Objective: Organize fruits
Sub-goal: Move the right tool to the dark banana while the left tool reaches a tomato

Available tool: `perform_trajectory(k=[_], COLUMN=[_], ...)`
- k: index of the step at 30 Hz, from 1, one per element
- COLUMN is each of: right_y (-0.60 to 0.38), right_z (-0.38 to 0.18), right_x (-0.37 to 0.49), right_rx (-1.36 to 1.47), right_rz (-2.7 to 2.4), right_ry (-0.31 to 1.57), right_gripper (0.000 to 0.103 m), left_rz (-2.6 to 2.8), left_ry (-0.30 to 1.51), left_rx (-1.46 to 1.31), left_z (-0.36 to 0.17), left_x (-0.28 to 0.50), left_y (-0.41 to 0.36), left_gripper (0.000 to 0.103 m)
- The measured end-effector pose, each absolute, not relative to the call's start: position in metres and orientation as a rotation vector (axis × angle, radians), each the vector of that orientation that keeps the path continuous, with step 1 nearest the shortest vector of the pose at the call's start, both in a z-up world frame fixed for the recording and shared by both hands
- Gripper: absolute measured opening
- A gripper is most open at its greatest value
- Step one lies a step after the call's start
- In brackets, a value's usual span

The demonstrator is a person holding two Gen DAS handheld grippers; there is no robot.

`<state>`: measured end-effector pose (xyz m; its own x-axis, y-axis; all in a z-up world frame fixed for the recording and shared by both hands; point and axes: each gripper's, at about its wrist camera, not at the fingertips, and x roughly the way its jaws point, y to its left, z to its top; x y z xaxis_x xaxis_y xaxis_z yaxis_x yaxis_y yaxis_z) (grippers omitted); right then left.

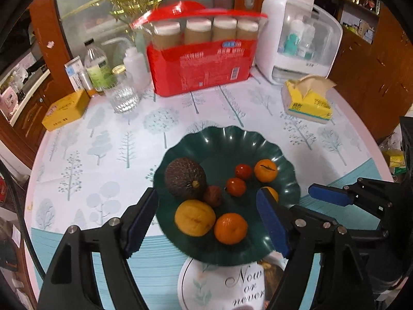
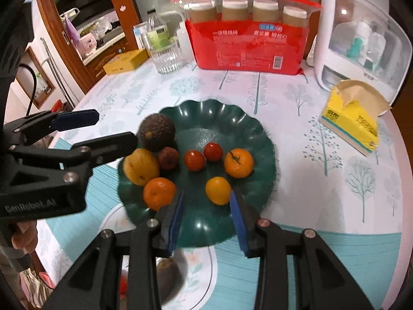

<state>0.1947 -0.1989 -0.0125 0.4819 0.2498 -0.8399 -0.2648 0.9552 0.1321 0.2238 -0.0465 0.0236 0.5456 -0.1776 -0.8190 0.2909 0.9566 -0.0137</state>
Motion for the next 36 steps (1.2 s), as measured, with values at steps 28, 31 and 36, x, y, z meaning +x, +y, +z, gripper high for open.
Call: perform_trajectory(k=[28,31,36], right_y=[-0.183,-0.185,-0.185], right_z=[-0.044,-0.065,-0.083], right_x=[0.084,0.082,0.082], right_rx=[0.190,0.264,0.329], right_rz=[0.303,0.290,0.276], right_ry=[1.156,1.209,1.238], right_gripper=[0.037,0.037,0.039], left_rz=[-0.267,-0.245,-0.250], left_ry=[0.875,0.918,0.988], left_rx=[0.179,0.135,0.050], left_z=[-0.018,-0.042,-0.069], left_x=[0.065,0.062,0.061], left_y=[-0.001,0.004,0.016], left_gripper=[0.086,0.086,0.086])
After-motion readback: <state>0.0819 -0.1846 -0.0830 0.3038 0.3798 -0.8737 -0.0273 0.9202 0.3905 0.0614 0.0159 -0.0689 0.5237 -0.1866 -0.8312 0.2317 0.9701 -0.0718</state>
